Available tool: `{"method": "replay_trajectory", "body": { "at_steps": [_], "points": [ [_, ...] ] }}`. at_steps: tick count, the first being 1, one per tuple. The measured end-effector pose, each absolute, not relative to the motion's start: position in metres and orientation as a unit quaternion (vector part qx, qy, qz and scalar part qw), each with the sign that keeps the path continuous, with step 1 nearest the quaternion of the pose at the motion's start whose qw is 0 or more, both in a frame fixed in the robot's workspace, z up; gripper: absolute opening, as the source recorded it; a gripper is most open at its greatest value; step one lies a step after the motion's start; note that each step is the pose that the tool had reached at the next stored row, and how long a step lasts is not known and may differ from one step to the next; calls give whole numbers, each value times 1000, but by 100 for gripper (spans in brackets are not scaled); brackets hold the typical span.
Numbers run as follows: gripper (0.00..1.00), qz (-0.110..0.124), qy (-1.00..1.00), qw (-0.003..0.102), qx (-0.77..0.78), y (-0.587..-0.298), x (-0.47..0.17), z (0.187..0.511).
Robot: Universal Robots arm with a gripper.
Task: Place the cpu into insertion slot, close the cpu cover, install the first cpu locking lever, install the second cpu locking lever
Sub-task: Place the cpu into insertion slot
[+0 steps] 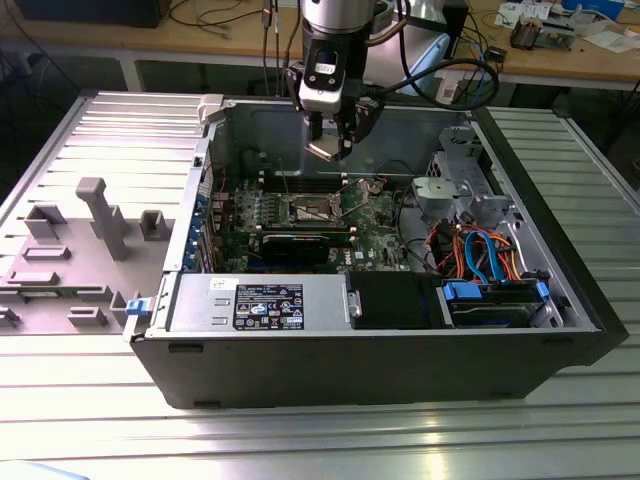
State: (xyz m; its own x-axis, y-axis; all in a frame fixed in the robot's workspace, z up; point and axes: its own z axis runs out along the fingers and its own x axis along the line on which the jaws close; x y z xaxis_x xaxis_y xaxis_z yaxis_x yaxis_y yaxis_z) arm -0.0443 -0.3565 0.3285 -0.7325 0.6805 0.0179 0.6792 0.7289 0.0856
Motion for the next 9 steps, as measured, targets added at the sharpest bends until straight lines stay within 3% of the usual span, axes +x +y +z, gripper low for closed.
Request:
{"method": "replay_trajectory", "body": {
  "at_steps": [9],
  "points": [
    [55, 43, 928, 7, 369, -357, -44, 328]
  ]
}}
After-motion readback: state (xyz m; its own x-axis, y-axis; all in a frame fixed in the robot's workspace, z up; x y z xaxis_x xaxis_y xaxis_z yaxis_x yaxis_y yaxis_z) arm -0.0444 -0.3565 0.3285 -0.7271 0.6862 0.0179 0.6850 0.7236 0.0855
